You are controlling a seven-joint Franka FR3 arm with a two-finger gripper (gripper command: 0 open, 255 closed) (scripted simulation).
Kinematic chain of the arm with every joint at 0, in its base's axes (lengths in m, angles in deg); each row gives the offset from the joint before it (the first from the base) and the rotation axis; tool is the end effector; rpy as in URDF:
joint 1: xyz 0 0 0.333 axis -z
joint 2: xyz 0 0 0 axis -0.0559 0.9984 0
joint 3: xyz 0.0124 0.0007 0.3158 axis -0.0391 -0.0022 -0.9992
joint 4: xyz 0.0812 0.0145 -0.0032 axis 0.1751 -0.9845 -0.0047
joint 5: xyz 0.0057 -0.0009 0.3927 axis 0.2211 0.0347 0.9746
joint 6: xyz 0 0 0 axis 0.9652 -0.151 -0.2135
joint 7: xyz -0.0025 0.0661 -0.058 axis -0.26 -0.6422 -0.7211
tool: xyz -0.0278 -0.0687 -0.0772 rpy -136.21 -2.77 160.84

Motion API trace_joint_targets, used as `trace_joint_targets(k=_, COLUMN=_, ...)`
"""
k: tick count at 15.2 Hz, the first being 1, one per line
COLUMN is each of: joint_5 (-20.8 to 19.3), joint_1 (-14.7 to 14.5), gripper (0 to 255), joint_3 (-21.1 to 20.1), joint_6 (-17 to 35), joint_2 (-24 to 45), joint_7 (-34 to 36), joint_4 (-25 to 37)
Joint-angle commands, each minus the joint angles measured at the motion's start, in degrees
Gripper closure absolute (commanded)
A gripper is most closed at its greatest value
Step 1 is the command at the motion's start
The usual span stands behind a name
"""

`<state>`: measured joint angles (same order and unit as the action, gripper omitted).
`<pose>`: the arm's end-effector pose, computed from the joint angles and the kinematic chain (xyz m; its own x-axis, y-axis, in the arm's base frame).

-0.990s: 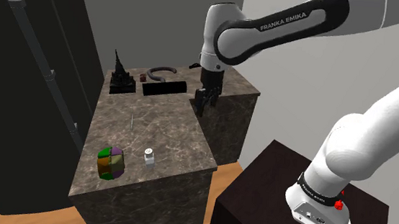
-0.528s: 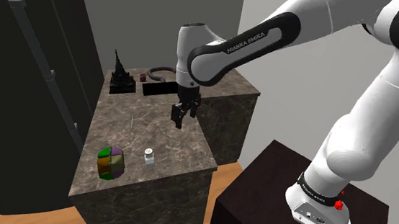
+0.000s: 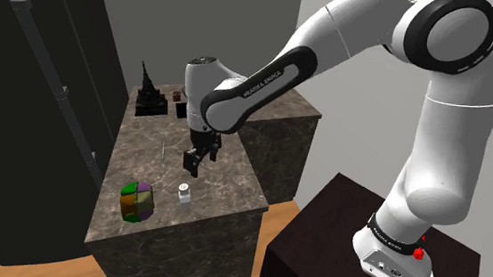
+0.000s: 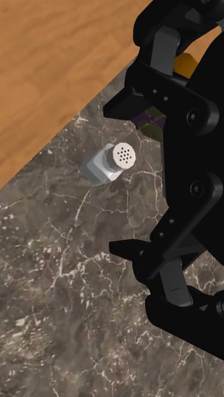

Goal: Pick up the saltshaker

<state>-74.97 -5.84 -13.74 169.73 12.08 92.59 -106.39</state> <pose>0.5148 0.2852 0.3284 0.9667 0.2560 0.0027 0.2559 -0.9658 -0.0428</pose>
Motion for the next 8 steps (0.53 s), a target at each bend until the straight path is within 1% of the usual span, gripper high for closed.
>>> trace_joint_targets(k=1, joint_5=-2.47, joint_1=-1.48, gripper=0, joint_3=0.31, joint_6=0.56, joint_2=4.52, joint_7=1.92, joint_4=3.59)
trace_joint_targets(k=5, joint_5=-6.57, joint_1=-5.05, gripper=0, joint_3=1.56, joint_6=0.77, joint_2=13.52, joint_7=4.96, joint_4=11.78)
trace_joint_targets(k=6, joint_5=-7.02, joint_1=-5.58, gripper=0, joint_3=1.79, joint_6=0.71, joint_2=14.72, joint_7=5.27, joint_4=12.97)
trace_joint_targets(k=8, joint_5=-7.39, joint_1=-5.80, gripper=0, joint_3=2.09, joint_6=1.83, joint_2=15.68, joint_7=5.48, joint_4=12.78)
